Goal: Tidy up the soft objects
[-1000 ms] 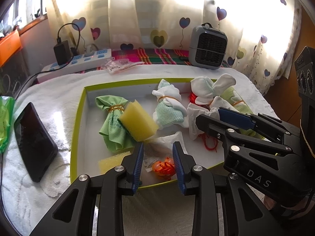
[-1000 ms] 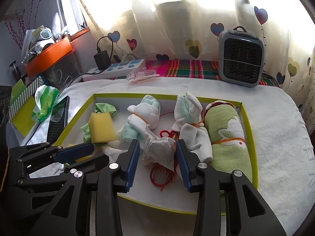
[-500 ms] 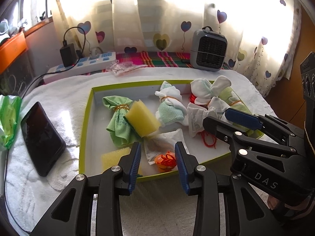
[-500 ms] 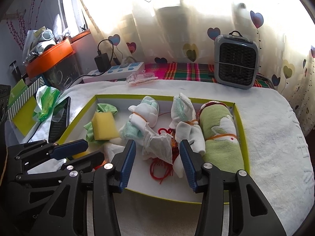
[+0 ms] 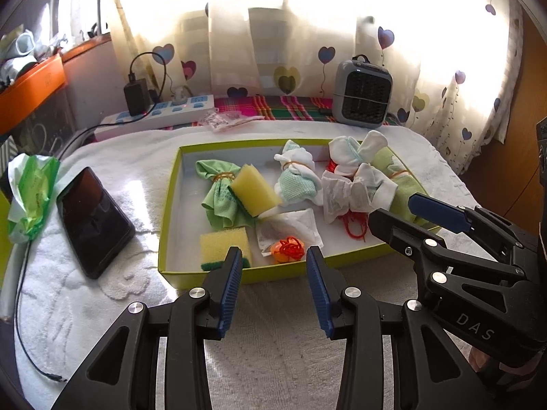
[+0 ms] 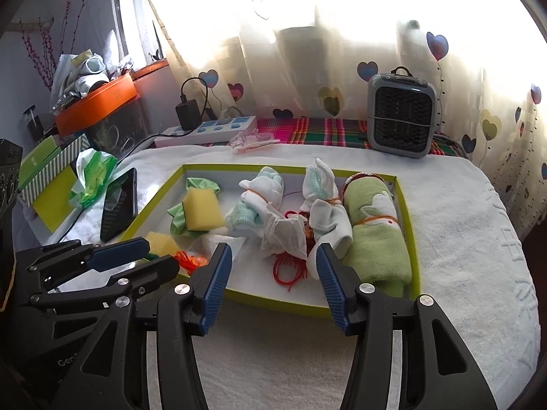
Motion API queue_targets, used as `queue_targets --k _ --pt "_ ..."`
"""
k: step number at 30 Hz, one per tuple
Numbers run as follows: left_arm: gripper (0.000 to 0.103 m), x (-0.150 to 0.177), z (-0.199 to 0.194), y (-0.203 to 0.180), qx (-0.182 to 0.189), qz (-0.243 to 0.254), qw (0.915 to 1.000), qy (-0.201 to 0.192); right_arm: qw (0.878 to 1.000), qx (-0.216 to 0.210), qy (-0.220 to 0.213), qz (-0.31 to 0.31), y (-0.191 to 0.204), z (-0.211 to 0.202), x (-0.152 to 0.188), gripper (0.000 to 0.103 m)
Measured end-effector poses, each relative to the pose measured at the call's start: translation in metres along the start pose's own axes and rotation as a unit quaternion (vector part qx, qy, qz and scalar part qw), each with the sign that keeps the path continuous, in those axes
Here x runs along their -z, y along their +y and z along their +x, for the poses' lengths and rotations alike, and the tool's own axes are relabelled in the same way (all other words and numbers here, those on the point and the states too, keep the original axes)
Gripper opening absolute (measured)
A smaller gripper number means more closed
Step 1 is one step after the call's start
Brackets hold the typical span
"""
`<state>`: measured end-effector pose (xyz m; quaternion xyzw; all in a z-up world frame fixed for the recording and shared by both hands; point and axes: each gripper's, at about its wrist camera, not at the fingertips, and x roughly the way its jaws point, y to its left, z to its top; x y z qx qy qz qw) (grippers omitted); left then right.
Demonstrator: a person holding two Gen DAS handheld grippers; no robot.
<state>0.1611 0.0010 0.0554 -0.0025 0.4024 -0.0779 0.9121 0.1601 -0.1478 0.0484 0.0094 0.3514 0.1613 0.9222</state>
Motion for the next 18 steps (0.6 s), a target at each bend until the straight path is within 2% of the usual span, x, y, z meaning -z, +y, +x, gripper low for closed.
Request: queue_targets --k 10,18 --pt "0.038 0.026 -0.012 0.000 -0.023 -0.009 0.9997 0.008 1.000 0.008 0.012 0.004 0.007 -0.018 0.025 0.056" --pt "0.038 0.050 -0.013 -0.005 -0.024 -0.007 0.9993 0.028 0.999 0.031 0.034 0.014 0.006 -0.021 0.047 0.056"
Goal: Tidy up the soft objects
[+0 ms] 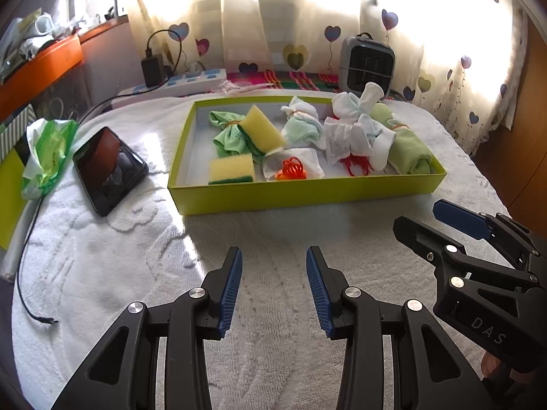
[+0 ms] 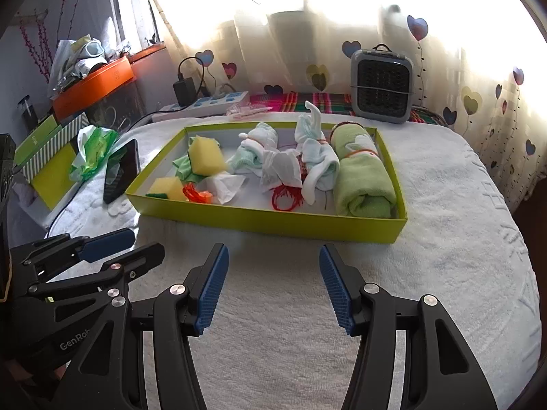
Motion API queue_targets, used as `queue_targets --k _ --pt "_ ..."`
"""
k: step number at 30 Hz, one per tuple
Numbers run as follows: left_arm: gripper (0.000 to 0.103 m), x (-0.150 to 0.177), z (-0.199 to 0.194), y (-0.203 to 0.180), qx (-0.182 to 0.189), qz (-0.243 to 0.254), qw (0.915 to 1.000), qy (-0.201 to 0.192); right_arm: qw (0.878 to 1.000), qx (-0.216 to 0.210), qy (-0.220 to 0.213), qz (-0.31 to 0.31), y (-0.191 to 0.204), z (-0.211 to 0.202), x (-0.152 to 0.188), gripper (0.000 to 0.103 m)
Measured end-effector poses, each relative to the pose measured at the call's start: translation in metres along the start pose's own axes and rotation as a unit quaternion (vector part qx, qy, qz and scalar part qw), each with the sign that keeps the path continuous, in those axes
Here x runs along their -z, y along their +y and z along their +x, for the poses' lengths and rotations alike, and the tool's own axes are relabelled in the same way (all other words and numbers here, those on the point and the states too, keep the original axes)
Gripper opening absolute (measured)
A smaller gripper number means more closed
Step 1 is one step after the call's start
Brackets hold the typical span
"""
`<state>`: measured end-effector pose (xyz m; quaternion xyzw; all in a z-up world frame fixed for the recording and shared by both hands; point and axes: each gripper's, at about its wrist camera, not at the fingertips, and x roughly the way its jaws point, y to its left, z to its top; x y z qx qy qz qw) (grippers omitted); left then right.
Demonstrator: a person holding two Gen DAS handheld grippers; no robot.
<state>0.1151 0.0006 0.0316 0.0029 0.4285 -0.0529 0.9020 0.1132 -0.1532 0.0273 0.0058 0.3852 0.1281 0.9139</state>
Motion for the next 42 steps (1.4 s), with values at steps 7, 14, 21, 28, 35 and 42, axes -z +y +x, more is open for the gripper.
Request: queue_targets --k 7,14,21,28,35,42 --pt "0.038 0.020 0.007 -0.007 0.000 0.003 0.9997 0.022 0.999 0.024 0.029 -0.002 -0.001 0.005 0.017 0.056" --pt "0.038 0.026 0.006 -0.011 -0.010 0.007 0.9998 0.016 0.998 0.041 0.049 0.004 -0.005 0.007 0.029 0.057" --pt "0.043 0.029 0.007 -0.015 -0.022 0.005 0.9997 0.001 0.997 0.050 0.052 0.001 -0.005 0.009 0.030 0.057" --pt "0.048 0.029 0.008 -0.018 -0.023 0.010 0.9997 0.001 0.997 0.058 0.055 -0.009 -0.002 0.010 0.031 0.059" --pt "0.049 0.029 0.009 -0.016 -0.019 0.010 0.9998 0.001 0.997 0.057 0.055 -0.008 -0.001 0.010 0.031 0.059" --pt "0.053 0.030 0.009 -0.017 -0.012 0.010 0.9999 0.001 0.997 0.063 0.053 -0.004 -0.003 0.010 0.032 0.059"
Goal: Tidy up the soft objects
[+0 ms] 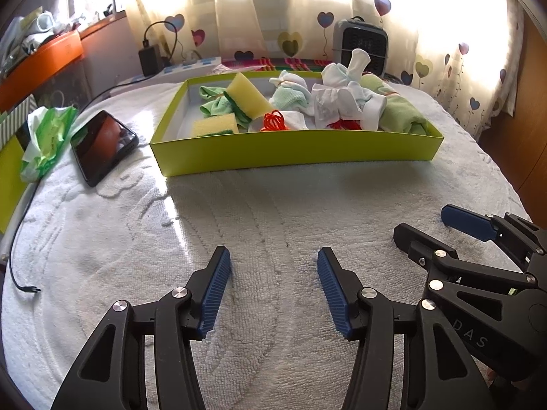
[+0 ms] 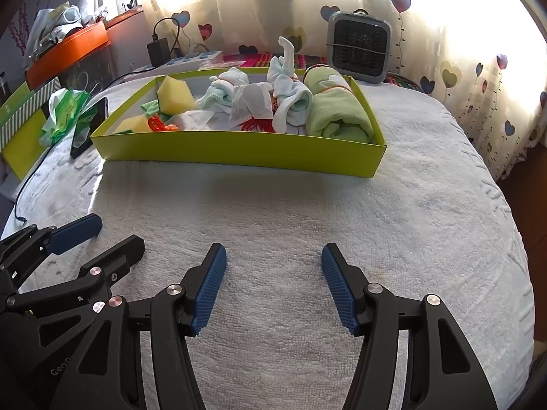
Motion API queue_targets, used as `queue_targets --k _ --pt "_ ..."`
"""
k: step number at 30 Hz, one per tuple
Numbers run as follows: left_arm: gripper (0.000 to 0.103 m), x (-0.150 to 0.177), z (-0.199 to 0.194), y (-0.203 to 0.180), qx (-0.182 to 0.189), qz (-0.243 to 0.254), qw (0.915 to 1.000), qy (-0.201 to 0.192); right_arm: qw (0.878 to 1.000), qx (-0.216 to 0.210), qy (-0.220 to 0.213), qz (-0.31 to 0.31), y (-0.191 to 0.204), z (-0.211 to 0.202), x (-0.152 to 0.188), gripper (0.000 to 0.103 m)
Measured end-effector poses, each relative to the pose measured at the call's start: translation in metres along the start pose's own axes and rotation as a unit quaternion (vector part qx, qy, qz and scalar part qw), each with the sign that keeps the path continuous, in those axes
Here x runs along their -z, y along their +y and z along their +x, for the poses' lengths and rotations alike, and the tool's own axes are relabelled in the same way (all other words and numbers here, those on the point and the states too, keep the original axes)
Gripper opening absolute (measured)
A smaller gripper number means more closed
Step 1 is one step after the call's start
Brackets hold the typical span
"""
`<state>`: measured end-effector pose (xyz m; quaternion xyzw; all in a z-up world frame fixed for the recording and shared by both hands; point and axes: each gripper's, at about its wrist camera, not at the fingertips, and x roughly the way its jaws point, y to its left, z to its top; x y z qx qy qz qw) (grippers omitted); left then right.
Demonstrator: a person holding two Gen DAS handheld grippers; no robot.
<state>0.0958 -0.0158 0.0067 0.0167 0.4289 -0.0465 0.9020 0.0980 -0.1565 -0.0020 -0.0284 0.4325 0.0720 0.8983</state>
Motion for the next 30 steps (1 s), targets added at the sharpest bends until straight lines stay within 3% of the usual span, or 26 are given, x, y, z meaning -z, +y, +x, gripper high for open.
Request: queue_targets --k 30 --pt "0.053 0.0003 0.0001 -0.0001 0.000 0.000 1.0000 0.000 1.000 0.005 0.002 0.008 -0.0032 0.0005 0.0017 0.065"
